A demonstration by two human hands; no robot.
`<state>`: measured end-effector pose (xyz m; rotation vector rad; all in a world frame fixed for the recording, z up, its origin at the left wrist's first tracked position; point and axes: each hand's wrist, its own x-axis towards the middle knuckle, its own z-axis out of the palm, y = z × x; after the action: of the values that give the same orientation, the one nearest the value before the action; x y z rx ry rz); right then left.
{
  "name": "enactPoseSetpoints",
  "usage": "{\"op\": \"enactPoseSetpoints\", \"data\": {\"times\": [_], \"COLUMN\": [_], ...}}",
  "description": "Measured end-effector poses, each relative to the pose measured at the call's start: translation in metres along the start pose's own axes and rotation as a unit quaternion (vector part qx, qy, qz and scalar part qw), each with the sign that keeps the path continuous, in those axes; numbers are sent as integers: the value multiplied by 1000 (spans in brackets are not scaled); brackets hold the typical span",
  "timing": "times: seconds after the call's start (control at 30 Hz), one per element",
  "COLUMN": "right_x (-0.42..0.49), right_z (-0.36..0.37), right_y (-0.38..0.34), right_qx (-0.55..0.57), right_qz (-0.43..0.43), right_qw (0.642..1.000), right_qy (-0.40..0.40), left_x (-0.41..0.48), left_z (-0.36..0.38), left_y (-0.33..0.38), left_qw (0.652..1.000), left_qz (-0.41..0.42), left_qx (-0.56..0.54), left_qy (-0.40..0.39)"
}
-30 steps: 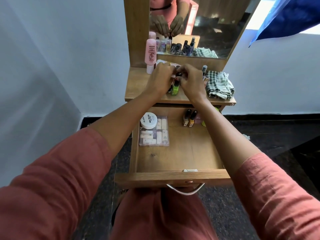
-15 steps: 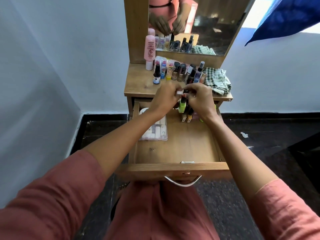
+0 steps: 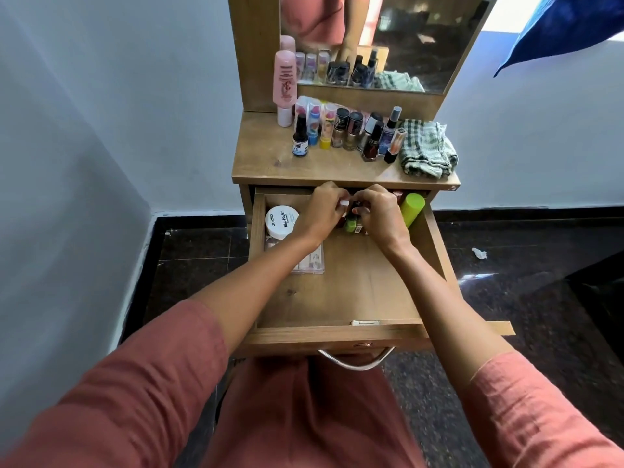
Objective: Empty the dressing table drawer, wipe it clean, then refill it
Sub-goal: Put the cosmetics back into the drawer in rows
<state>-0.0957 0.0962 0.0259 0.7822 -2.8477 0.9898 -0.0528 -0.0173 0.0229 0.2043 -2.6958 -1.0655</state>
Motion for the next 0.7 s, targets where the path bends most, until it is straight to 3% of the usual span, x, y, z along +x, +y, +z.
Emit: {"op": "enactPoseSetpoints", "data": {"times": [0.7], "right_x": [0], "right_z": [19], "right_y": [8], "right_qx": [-102], "right_qz": [-28], "right_qw": [994], "right_qy": [-3], "left_x": [0], "left_z": [23], "left_y": [-12], "left_qw": [998], "left_qz": [-24], "left_qx": [-47], "left_qy": [32]}}
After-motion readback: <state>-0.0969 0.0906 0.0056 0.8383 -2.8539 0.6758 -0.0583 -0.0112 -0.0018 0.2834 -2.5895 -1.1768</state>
